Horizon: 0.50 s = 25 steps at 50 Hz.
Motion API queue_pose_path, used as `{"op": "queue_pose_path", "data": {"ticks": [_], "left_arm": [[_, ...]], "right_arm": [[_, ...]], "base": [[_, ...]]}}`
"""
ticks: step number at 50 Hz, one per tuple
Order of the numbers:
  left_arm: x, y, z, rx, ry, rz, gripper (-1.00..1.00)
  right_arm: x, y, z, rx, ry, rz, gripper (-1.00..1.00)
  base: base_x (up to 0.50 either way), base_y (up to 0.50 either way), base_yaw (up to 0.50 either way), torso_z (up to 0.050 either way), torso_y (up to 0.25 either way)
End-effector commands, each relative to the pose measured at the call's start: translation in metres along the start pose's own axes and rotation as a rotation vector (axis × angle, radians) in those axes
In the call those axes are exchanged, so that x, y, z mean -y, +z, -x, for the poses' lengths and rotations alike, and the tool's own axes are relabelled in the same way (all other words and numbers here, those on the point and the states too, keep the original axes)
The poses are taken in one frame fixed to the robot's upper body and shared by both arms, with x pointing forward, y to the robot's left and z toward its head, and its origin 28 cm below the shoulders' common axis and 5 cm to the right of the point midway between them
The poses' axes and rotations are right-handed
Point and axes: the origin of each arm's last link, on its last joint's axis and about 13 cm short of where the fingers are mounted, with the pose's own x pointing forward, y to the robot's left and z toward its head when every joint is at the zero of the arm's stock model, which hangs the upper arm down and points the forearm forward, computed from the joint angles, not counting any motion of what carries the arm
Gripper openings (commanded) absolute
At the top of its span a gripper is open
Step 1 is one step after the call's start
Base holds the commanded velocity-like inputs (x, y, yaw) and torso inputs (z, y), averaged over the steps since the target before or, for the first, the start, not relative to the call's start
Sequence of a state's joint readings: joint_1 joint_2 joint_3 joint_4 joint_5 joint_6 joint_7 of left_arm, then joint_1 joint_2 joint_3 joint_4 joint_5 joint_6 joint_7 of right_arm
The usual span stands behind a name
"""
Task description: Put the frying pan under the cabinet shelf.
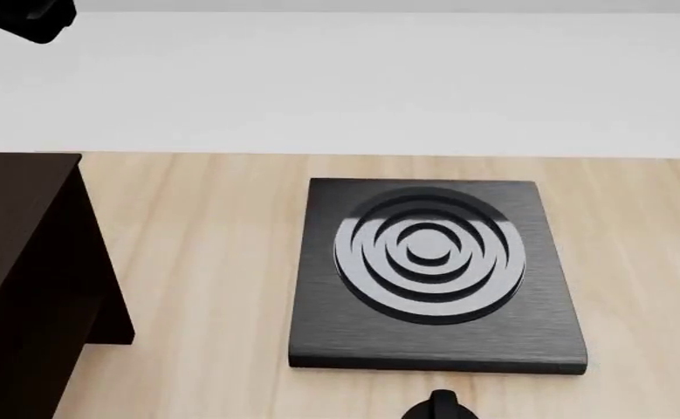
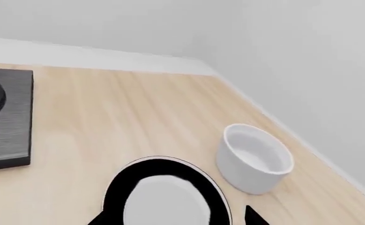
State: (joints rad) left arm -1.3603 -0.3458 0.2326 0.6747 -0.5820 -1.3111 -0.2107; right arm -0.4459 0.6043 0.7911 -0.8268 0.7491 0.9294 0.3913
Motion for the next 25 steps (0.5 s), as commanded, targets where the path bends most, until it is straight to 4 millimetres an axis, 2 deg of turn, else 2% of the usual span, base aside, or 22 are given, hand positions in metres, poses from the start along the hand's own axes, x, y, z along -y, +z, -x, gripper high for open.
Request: {"op": "queue_pose_path", "data": {"ticks": [1,25], "left_arm": [[0.000,-0.003,-0.001,-0.008,0.001,0.002,1.00],[0.003,-0.001,-0.002,-0.006,-0.009,-0.003,1.00]], "right_arm": [[-0.003,-0.013,-0.010,-0.053,0.007,0.008,1.00],[-0.006,-0.037,-0.017,-0.127,0.006,-0.008,1.00]], "base": [[0.00,0.00,0.00,0.000,0.000],[0.00,0.00,0.00,0.000,0.000]]}}
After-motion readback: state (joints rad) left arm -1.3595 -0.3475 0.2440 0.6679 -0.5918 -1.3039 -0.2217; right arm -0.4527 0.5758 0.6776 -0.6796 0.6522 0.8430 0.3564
